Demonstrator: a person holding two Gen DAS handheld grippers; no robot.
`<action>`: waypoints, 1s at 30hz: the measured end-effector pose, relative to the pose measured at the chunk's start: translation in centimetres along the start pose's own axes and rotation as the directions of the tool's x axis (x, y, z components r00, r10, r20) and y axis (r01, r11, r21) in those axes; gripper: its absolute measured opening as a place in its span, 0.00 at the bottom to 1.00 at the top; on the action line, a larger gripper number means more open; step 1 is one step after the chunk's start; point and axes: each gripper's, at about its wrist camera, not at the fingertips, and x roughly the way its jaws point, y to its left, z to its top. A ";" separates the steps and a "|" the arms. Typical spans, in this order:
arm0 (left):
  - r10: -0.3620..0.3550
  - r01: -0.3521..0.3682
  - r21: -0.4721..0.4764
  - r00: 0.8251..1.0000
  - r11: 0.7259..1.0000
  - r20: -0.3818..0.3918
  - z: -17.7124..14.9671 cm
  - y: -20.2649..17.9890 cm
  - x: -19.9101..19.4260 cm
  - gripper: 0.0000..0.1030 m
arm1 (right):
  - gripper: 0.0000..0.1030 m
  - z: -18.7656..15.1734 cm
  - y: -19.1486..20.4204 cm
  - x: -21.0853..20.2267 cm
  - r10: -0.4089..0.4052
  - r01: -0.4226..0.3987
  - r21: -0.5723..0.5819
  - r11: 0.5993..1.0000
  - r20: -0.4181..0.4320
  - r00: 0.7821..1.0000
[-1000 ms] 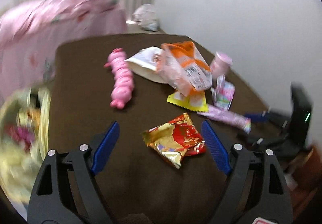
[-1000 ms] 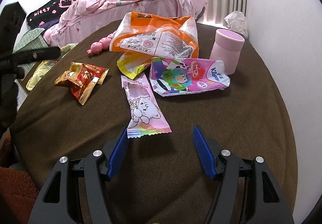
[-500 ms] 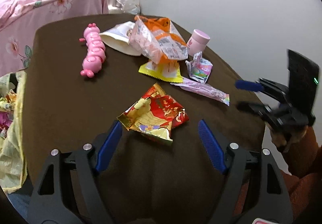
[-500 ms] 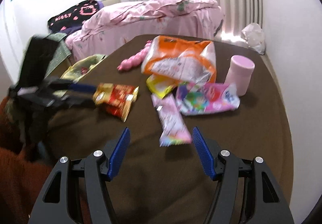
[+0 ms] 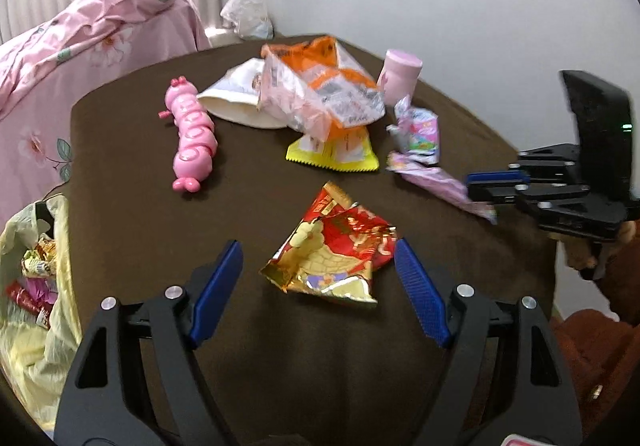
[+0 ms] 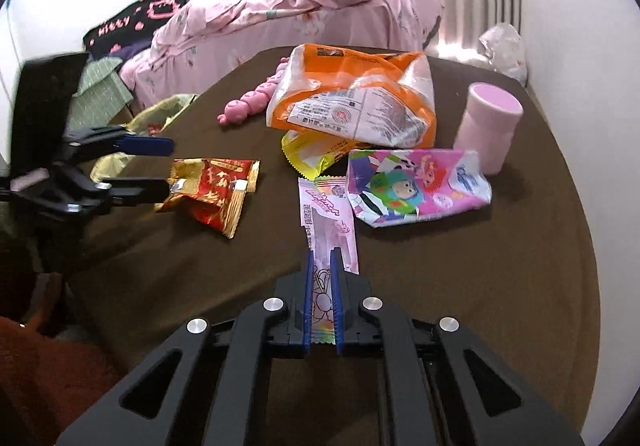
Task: Collect trash
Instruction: 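Grasp the red-gold wrapper with the left tool while the right tool grasps the pink popsicle wrapper, then carry both wrappers over the yellow trash bag and open both tools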
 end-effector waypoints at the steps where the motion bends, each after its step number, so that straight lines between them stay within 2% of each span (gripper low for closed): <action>1: -0.002 0.002 0.000 1.000 1.000 -0.011 0.0 0.0 0.5 0.72 | 0.09 -0.2 -0.1 -0.1 -0.002 0.002 0.007 1.000 -0.001 1.000; 5: -0.041 0.041 0.023 0.999 0.999 -0.030 -0.5 -1.3 1.1 0.72 | 0.09 -0.7 0.1 -0.1 -0.018 0.018 -0.004 1.000 -0.012 1.000; 7: -0.021 0.022 0.024 0.999 0.999 -0.033 -0.7 -1.7 1.1 0.65 | 0.09 -0.7 0.3 0.0 -0.020 0.020 -0.014 1.000 -0.017 1.000; 10: -0.005 0.004 -0.028 0.999 1.000 -0.038 -1.1 -1.5 1.1 0.53 | 0.09 -0.6 0.6 0.1 -0.026 0.026 -0.017 1.000 -0.002 1.000; 12: -0.014 0.012 -0.092 1.000 0.996 -0.020 -1.2 -0.7 0.8 0.50 | 0.10 -0.6 0.5 0.1 -0.030 0.030 -0.007 1.000 0.012 0.999; 13: -0.017 0.016 -0.117 1.000 0.993 -0.006 -1.2 -0.3 0.6 0.45 | 0.14 -0.7 0.5 0.0 -0.022 0.022 -0.003 1.000 0.018 1.000; 14: -0.017 0.018 -0.135 1.000 0.991 0.008 -1.2 0.0 0.3 0.44 | 0.28 -0.7 0.5 -0.1 -0.013 0.013 -0.001 1.000 0.026 1.000; 16: -0.007 0.012 -0.160 0.999 0.987 0.033 -1.2 0.4 -0.2 0.43 | 0.41 -0.8 0.5 -0.7 -0.006 0.006 0.001 1.000 0.044 0.999; 23: 0.120 -0.089 -0.231 0.985 0.969 0.126 -1.8 0.9 -2.5 0.42 | 0.41 -1.6 -0.3 -1.9 -0.098 0.096 0.027 0.995 0.064 0.993; 28: 0.132 -0.095 -0.261 0.983 0.961 0.129 -2.2 1.4 -3.1 0.42 | 0.41 -2.3 -1.4 -0.4 -0.062 0.063 0.083 0.995 -0.013 0.998; 30: 0.138 -0.098 -0.270 0.981 0.958 0.135 -2.3 1.6 -3.3 0.42 | 0.30 -2.7 -0.7 -0.4 -0.103 0.103 0.051 0.993 -0.003 0.995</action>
